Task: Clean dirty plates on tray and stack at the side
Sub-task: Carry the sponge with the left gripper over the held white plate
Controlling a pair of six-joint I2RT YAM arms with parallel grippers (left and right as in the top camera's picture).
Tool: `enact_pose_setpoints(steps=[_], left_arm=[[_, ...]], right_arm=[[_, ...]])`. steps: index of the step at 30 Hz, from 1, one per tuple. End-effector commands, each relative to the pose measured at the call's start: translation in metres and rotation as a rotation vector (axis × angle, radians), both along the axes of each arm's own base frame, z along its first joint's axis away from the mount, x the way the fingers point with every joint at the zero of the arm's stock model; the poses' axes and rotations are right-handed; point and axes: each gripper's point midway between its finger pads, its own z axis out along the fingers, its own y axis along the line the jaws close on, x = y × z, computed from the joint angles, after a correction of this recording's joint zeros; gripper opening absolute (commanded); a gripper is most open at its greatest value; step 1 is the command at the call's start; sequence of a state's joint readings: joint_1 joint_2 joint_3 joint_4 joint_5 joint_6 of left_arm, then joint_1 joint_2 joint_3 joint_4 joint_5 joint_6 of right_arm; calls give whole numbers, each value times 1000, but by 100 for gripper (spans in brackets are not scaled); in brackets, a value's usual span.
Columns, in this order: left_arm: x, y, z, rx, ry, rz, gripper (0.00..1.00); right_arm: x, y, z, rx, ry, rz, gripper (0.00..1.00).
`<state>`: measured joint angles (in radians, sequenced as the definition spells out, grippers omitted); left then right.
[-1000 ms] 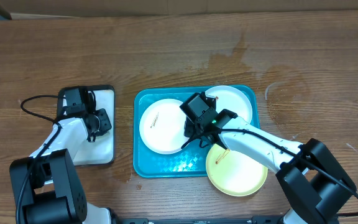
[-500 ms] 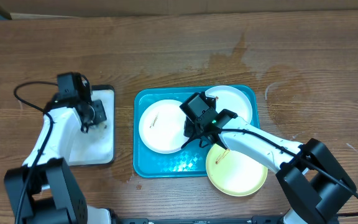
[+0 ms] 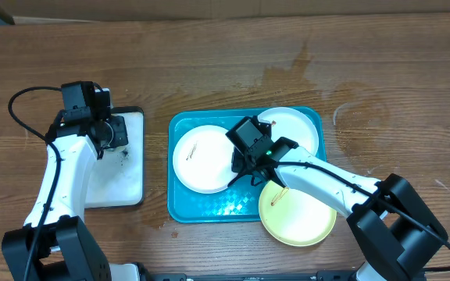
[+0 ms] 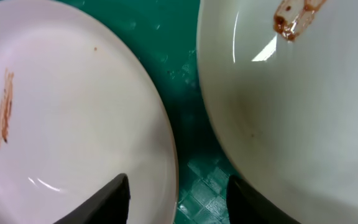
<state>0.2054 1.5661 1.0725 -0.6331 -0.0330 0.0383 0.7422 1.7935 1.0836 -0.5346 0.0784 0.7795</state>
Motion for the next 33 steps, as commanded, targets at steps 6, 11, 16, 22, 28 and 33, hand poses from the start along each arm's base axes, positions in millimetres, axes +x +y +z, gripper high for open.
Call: enact_pose_setpoints(steps=[6, 11, 16, 22, 28, 33], left_arm=[[-17, -3, 11, -19, 69, 6, 4], [-17, 9, 12, 22, 62, 65, 4], [3, -11, 23, -50, -30, -30, 4], [9, -3, 43, 11, -100, -36, 4], [11, -6, 73, 20, -180, -42, 4], [8, -9, 78, 6, -186, -36, 4]], right_arm=[[6, 6, 7, 12, -24, 4, 56], [7, 7, 7, 14, -26, 4, 57], [8, 8, 8, 20, -31, 4, 57], [-10, 17, 1, 87, 63, 15, 40], [-12, 12, 12, 39, 84, 59, 36], [10, 9, 68, 18, 79, 64, 44]])
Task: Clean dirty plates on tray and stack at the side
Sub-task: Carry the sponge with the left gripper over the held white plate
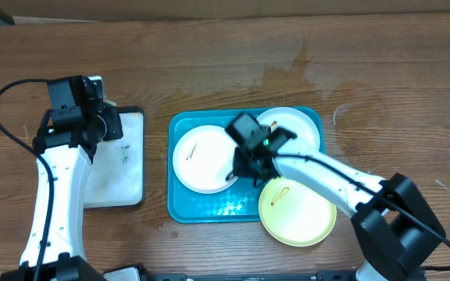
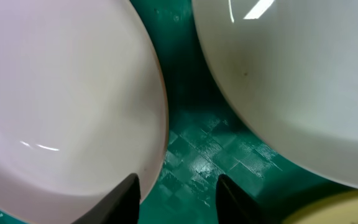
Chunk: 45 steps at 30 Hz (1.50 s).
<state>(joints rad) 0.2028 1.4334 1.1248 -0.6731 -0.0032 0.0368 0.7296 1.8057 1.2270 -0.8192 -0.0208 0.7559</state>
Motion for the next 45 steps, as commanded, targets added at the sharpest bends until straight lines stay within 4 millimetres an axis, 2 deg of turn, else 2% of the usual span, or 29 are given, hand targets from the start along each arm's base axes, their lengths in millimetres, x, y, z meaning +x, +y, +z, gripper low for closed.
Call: enact_pose_setpoints(steps=[1, 3, 6, 10, 15, 24, 25, 29, 30, 32, 35, 39, 43, 45], left_arm=[[2, -5, 15, -2, -30, -22, 4], [-3, -7, 12, -10, -6, -24, 4], [-9, -8, 8, -17, 22, -25, 4], [-10, -10, 6, -28, 30, -30, 4], [-12, -11, 5, -30, 37, -31, 4], [-10, -15, 3, -52, 38, -45, 4], [-10, -15, 3, -52, 38, -45, 4], [-10, -15, 3, -48, 37, -50, 4], [-9, -15, 4, -46, 34, -61, 4], [-6, -25, 6, -69, 15, -132, 4], [-1, -50, 11, -143, -23, -260, 4], [-2, -70, 10, -157, -15, -322, 4], [-5, -100, 2, -161, 25, -411, 4], [-9, -123, -11, -167, 74, -471, 4]], right_arm=[[35, 14, 61, 59, -95, 21, 45], [36, 15, 77, 58, -94, 20, 46], [28, 14, 75, 47, -67, 26, 46], [13, 12, 43, 9, -10, 0, 46], [7, 12, -6, -6, 25, -46, 45], [14, 13, -41, -35, 22, -74, 36], [15, 14, -45, -34, 25, -73, 35], [19, 18, -48, -22, 12, -71, 7], [20, 19, -46, -18, 8, -70, 4], [21, 21, -43, -17, 0, -52, 4], [21, 20, -42, -22, 2, -41, 4], [20, 20, -42, -23, 3, -41, 4], [20, 20, -42, -23, 4, -41, 4], [20, 20, -42, -24, 4, -41, 4]])
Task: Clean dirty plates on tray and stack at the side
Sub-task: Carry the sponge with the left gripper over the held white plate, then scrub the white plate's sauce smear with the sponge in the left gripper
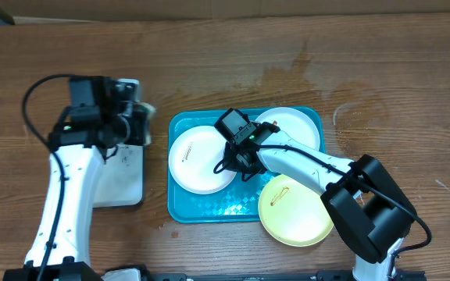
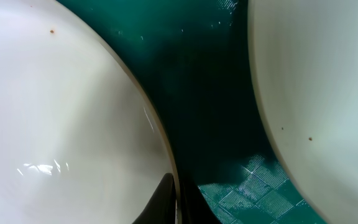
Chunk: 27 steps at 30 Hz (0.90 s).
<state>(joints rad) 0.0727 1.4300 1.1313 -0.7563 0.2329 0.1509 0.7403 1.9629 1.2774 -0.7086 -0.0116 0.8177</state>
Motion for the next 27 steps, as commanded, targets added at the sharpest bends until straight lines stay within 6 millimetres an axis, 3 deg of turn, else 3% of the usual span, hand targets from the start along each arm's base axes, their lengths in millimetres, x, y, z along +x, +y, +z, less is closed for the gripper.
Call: enact_pose_setpoints(steps=[1, 3, 11, 21, 27], left_arm=[[-3, -42, -14, -17, 51, -145, 4], [-15, -64, -39, -15, 159, -205, 4], [-34, -99, -102, 16, 352, -345, 4], [-23, -110, -137, 38, 360, -391, 4], [-21, -99, -141, 104, 362, -386, 4]], right_arm=[[0, -2, -5, -28, 2, 10, 4], [0, -2, -5, -28, 2, 10, 4], [-1, -3, -5, -32, 7, 11, 4], [-2, -3, -5, -33, 7, 11, 4], [-2, -4, -5, -34, 8, 15, 4]])
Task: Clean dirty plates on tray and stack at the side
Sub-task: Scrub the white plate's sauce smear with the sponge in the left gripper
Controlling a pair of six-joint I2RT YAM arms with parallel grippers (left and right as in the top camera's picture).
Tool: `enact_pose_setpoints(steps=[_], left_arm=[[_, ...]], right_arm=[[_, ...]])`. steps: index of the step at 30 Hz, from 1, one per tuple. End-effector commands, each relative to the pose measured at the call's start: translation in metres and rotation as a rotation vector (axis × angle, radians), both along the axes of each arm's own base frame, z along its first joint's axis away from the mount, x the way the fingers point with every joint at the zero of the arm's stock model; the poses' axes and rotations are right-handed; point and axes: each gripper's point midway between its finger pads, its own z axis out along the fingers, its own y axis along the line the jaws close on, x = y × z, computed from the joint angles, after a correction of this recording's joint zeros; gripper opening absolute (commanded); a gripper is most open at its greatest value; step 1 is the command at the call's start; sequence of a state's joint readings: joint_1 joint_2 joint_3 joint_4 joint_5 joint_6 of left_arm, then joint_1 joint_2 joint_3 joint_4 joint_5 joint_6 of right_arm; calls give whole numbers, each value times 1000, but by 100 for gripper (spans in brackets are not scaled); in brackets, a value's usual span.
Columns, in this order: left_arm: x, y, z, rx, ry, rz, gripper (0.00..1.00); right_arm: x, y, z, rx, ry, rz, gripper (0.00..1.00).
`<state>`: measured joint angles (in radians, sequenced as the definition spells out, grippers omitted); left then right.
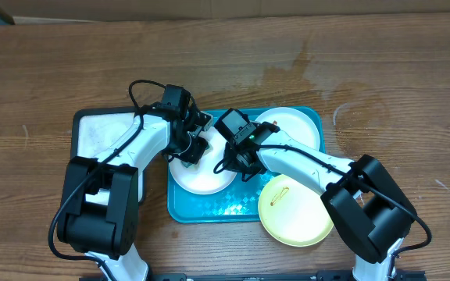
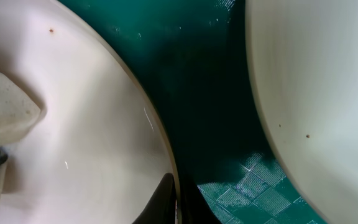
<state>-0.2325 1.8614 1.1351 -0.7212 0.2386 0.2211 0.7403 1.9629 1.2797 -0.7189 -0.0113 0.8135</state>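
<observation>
A white plate (image 1: 205,178) lies in the left half of the teal tray (image 1: 209,212). My right gripper (image 1: 235,161) is shut on this plate's right rim, the fingers (image 2: 166,198) pinching its edge (image 2: 92,143). My left gripper (image 1: 191,147) is shut on a beige sponge (image 2: 5,109) and presses it onto the plate's upper left part. A second white plate (image 1: 295,125) sits in the tray's far right corner. A yellow plate (image 1: 299,217) with a small brown smear overhangs the tray's near right corner.
A white pad (image 1: 100,133) on a dark base lies left of the tray, under my left arm. Bare teal tray floor (image 2: 210,93) shows between the two white plates. Brown wooden table (image 1: 381,94) surrounds everything.
My left gripper has moved from over the pad at the tray's left edge onto the left white plate, bringing the sponge with it. My right gripper stays clamped on that plate's rim.
At first my right gripper hung open over the gap between the two smeared white plates, and my left was at the pad. It was then lower, still open. Later it was shut on the left plate's rim. Now the sponge rests on that plate.
</observation>
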Motion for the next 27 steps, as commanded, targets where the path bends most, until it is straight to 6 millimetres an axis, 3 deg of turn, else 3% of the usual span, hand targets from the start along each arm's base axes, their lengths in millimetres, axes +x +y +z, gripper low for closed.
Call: enact_pose_setpoints(steps=[1, 2, 3, 7, 10, 17, 23, 27], left_arm=[[4, 8, 0, 57, -22, -27, 8], [3, 9, 1, 60, -18, -27, 35], [2, 9, 2, 60, -13, -22, 50], [-4, 10, 7, 61, 4, -2, 71], [-4, 10, 15, 58, -7, 7, 72], [-4, 11, 39, 45, -47, 55, 59], [-20, 9, 39, 55, 13, 78, 68], [-33, 1, 37, 61, 51, 42, 65]], right_arm=[[-1, -3, -6, -29, 3, 11, 4], [-1, -3, -6, -30, 4, 13, 4], [-1, -3, -6, -31, 4, 16, 4], [-1, -3, -6, -31, 4, 18, 4], [-1, -3, -6, -31, 4, 18, 4], [-2, -3, -6, -32, 5, 18, 4], [-2, -3, -6, -32, 5, 18, 4], [-2, -3, -6, -32, 5, 18, 4]])
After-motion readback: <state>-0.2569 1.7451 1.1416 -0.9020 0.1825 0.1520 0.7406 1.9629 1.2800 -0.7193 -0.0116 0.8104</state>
